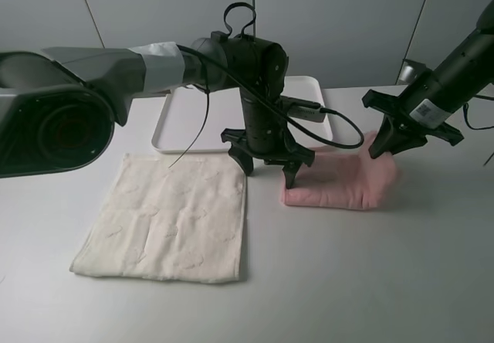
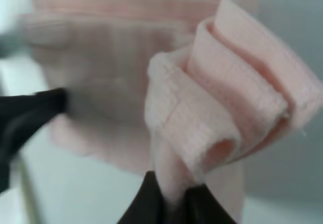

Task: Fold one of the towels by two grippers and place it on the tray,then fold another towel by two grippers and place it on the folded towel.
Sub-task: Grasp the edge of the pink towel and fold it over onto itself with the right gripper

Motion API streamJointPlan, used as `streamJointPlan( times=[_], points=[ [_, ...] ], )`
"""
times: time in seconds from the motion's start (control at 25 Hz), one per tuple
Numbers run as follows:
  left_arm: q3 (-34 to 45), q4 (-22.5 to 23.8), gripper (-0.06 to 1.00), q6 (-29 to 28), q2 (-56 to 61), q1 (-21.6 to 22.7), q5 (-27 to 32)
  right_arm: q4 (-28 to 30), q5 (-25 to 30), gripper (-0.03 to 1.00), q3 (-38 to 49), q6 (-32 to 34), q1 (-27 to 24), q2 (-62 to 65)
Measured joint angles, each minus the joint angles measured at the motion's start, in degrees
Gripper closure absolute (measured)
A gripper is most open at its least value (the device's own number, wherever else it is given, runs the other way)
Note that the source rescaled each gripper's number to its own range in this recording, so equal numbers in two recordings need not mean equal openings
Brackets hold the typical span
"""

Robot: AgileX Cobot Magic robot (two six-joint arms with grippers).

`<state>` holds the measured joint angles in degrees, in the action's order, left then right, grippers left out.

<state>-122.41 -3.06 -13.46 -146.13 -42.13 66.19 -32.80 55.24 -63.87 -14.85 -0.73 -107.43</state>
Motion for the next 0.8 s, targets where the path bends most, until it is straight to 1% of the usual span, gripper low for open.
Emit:
streamJointPlan(
  times=[0.08, 0.2, 0.36, 0.48, 0.64, 0.8],
  points=[
    [0.00, -0.11, -0.03, 0.12, 0.00, 0.37, 0.00, -4.41, 0.24, 0.92, 0.00, -2.23, 0.00, 0.00],
    [0.00, -0.43, -0.03, 0.12, 0.00, 0.60, 0.08, -8.61, 0.44, 0.92, 0.00, -4.39, 0.00, -0.11],
    [0.00, -0.45, -0.03, 0.24, 0.00, 0.73, 0.12, -10.58, 0.21, 0.92, 0.34, -5.92, 0.78, -1.07],
    [0.00, -0.69, -0.03, 0.24, 0.00, 0.73, 0.12, -13.51, -0.29, 0.92, 0.70, -8.14, 2.17, -2.02],
    [0.00, -0.82, -0.03, 0.36, 0.00, 0.87, 0.21, -16.59, -3.33, 0.92, 2.03, -10.51, 3.32, -2.15],
    [0.00, -0.82, -0.03, 0.90, 0.00, 0.87, 0.34, -22.22, -6.62, 0.92, 5.59, -14.34, 3.32, -2.15]
  ],
)
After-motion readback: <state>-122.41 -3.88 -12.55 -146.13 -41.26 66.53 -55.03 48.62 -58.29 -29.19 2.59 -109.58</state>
